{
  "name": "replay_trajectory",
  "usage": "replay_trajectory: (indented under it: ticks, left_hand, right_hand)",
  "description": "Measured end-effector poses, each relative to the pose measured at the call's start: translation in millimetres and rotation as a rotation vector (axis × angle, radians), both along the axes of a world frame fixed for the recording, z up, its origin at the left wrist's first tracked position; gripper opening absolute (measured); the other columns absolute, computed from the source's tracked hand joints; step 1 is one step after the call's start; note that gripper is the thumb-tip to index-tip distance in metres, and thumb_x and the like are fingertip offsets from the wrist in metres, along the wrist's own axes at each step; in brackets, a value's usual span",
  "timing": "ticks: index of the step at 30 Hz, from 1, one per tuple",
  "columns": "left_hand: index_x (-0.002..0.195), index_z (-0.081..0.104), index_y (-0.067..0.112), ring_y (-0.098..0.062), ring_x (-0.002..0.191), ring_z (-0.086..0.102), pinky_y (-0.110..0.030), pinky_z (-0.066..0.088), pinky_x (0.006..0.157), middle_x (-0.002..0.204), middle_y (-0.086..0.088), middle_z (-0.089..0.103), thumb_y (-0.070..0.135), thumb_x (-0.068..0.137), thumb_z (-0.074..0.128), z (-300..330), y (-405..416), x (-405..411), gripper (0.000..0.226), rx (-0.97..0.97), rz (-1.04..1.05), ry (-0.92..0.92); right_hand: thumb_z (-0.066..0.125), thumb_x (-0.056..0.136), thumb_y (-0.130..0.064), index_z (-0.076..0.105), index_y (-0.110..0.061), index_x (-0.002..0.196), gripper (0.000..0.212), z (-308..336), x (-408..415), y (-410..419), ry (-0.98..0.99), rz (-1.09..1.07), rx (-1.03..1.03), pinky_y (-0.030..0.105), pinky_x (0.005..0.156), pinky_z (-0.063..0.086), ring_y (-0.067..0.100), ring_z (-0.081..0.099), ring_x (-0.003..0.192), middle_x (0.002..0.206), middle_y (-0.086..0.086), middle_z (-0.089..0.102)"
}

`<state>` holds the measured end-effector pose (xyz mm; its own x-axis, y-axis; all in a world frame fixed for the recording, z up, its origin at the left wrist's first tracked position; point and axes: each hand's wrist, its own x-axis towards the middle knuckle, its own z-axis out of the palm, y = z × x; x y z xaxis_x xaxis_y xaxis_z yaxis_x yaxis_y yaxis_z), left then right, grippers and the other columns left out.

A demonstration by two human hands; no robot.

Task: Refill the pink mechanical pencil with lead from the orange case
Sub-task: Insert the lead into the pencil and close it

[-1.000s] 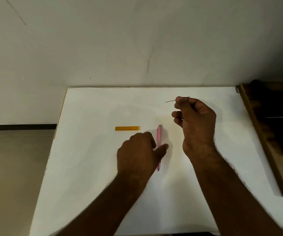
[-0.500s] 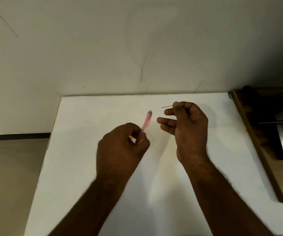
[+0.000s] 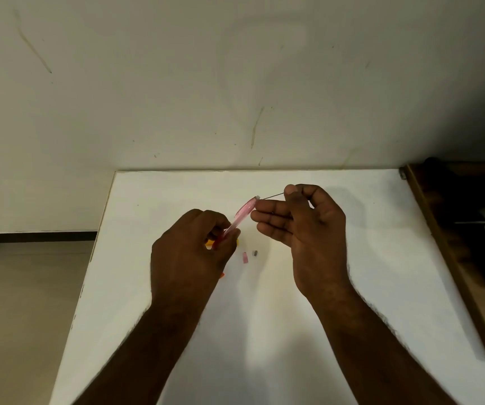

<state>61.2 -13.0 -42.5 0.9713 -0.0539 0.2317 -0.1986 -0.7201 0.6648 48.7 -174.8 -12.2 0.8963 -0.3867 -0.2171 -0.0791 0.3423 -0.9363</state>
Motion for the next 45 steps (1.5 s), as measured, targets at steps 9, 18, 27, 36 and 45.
replay_trajectory:
  ticks: [9,18,27,36,45]
  left_hand:
    - [0.084,0.063,0.034,-0.005,0.068,0.06,-0.013,0.048,0.058,0.077,0.017,0.062,0.039,0.084,0.075,-4.3,2.7,2.3,0.013,0.039,-0.03,-0.064]
    - [0.086,0.065,0.031,-0.011,0.069,0.061,-0.036,0.053,0.06,0.08,0.013,0.063,0.034,0.084,0.075,-7.5,5.1,3.6,0.011,0.062,-0.04,-0.117]
    - [0.09,0.069,0.027,-0.013,0.07,0.064,-0.035,0.054,0.058,0.083,0.012,0.066,0.031,0.082,0.073,-4.2,5.1,3.2,0.01,0.078,-0.062,-0.14]
    - [0.094,0.072,0.026,-0.012,0.074,0.064,-0.035,0.054,0.061,0.086,0.012,0.068,0.029,0.085,0.073,0.0,7.3,4.9,0.01,0.083,-0.076,-0.161]
    - [0.093,0.075,0.024,-0.011,0.072,0.066,-0.034,0.051,0.063,0.087,0.011,0.07,0.031,0.086,0.072,-1.5,10.7,9.9,0.01,0.08,-0.074,-0.172]
  right_hand:
    - [0.058,0.104,-0.023,0.061,-0.01,0.099,0.014,-7.3,1.3,-0.9,-0.036,0.014,-0.078,0.037,0.069,0.062,0.034,0.078,0.081,0.086,0.015,0.079]
    - [0.059,0.104,-0.02,0.061,-0.01,0.096,0.013,-9.0,1.6,-1.2,-0.036,0.022,-0.111,0.034,0.068,0.062,0.032,0.078,0.079,0.084,0.013,0.079]
    - [0.063,0.101,-0.019,0.064,-0.004,0.096,0.015,-13.8,0.1,-0.2,-0.077,0.04,-0.319,0.032,0.066,0.062,0.024,0.077,0.073,0.083,0.008,0.078]
    - [0.06,0.1,-0.039,0.067,-0.009,0.097,0.031,-14.1,0.3,-0.4,0.003,0.146,-0.188,0.032,0.066,0.06,0.029,0.077,0.076,0.083,0.009,0.078]
    - [0.059,0.102,-0.024,0.069,-0.017,0.092,0.016,-32.3,4.5,-18.7,0.196,0.074,-0.405,0.035,0.067,0.059,0.018,0.074,0.066,0.081,0.001,0.077]
